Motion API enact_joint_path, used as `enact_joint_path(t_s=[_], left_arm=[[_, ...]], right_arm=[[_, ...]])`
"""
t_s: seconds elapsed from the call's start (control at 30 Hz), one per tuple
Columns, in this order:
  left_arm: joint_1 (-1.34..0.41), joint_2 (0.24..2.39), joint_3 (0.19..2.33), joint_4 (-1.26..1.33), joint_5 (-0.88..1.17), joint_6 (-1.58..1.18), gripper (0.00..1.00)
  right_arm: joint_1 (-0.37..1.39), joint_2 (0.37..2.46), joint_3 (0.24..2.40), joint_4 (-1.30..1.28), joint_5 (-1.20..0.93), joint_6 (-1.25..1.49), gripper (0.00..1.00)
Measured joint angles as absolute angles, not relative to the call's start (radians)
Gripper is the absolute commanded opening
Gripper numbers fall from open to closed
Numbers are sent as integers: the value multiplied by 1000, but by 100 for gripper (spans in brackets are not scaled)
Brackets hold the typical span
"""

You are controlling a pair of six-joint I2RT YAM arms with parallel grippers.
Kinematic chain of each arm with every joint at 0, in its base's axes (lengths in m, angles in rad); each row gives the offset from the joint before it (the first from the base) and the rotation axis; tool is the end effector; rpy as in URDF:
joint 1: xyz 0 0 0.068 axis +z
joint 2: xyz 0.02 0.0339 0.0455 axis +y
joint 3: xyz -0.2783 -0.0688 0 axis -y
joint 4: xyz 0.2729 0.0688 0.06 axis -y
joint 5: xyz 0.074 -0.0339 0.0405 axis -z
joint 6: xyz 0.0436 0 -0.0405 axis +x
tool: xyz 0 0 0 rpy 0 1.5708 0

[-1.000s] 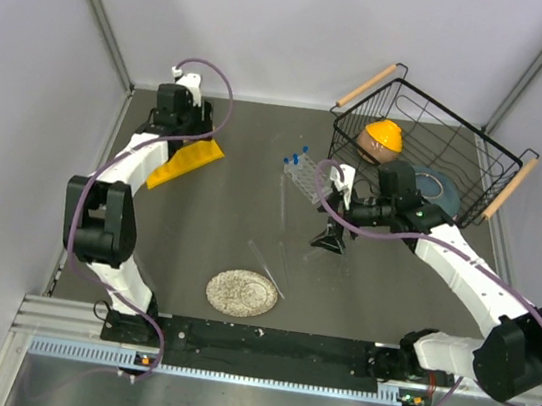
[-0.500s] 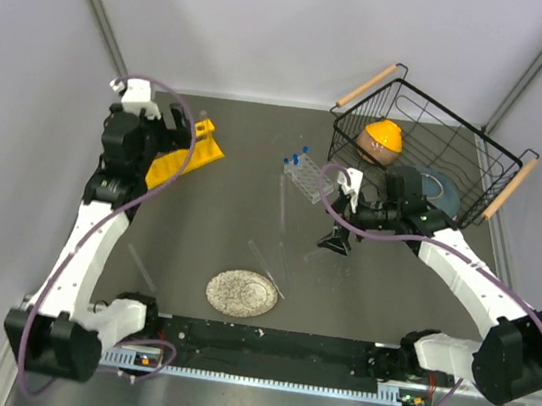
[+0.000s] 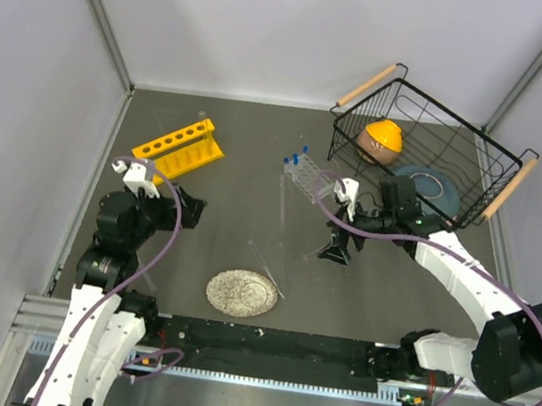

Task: Organize the chemistry lab equipment

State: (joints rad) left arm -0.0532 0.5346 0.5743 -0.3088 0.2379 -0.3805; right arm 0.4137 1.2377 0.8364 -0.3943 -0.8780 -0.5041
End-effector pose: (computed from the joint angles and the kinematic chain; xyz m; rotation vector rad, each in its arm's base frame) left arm 0.1622 -0.0189 0.2951 -0.1357 1.8591 -0.5208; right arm 0.2383 0.1412 0.2524 -1.3285 1.7538 0.9737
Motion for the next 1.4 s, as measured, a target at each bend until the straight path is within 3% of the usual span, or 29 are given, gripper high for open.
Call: enact_joint_path(t_s=[0.27, 0.67, 0.9, 1.07, 1.4], left_arm=[[-54, 471, 541, -394, 309, -444, 99], [-54, 464, 630, -525, 211, -327, 99], [-54, 437, 630, -547, 165, -315, 99], [-54, 416, 630, -547, 144, -315, 99], [-54, 412, 630, -548, 137, -315, 99]], right_arm=[[545, 1359, 1014, -530, -623, -402, 99], [746, 1736, 1293, -469, -273, -25, 99], [755, 1909, 1428, -436, -103, 78, 79], [755, 1994, 1477, -431, -47, 101, 70], [756, 2073, 1502, -433, 29, 99, 33]])
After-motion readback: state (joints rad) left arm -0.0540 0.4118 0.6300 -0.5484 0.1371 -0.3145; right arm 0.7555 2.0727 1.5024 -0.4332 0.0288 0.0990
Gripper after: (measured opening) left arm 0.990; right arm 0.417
